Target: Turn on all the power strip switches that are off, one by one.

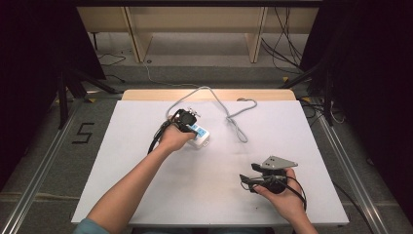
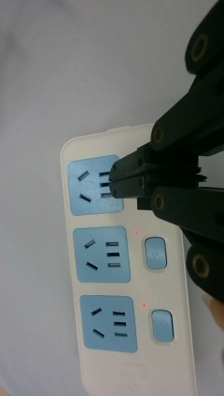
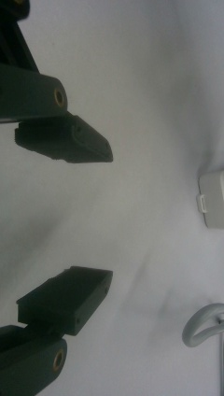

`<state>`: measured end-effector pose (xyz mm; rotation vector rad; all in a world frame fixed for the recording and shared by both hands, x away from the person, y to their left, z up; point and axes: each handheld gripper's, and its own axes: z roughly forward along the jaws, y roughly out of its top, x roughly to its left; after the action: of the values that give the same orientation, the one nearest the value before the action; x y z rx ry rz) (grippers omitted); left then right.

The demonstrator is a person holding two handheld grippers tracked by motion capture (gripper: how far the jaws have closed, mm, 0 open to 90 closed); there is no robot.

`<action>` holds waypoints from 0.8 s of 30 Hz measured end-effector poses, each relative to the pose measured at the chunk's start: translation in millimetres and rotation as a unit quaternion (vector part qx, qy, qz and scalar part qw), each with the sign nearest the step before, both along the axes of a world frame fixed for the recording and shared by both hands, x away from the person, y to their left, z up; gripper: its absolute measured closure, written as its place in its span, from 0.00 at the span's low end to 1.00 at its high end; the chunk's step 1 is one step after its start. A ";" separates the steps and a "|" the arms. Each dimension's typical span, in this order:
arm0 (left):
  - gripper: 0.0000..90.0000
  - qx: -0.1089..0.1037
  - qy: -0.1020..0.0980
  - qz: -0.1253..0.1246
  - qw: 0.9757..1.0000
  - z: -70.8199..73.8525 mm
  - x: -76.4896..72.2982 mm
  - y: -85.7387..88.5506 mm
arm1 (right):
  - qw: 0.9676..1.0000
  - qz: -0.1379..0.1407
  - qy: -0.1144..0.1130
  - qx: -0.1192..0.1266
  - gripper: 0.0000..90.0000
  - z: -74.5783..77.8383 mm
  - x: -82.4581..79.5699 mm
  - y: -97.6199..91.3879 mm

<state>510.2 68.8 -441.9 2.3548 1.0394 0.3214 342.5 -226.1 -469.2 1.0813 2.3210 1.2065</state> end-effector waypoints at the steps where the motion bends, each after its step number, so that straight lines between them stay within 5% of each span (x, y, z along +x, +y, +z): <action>1: 0.99 -0.001 0.000 0.001 1.000 -0.3 0.0 -0.1 | 1.000 0.000 0.000 -0.001 0.42 0.0 0.0 -0.1; 15: 0.99 -0.007 0.007 -0.004 1.000 -1.2 3.0 2.6 | 1.000 -0.001 0.001 0.000 0.42 -0.5 0.0 0.4; 22: 0.99 0.019 0.009 -0.001 1.000 -0.5 4.5 5.0 | 1.000 0.001 0.003 0.000 0.42 -0.8 0.0 0.8; 24: 0.99 0.003 0.020 0.007 1.000 -1.2 6.5 8.9 | 1.000 0.002 0.003 0.000 0.42 -0.8 0.0 1.0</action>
<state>516.7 77.7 -443.0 2.3683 1.0755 0.2841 342.5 -225.0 -470.1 1.0824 2.3281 1.2051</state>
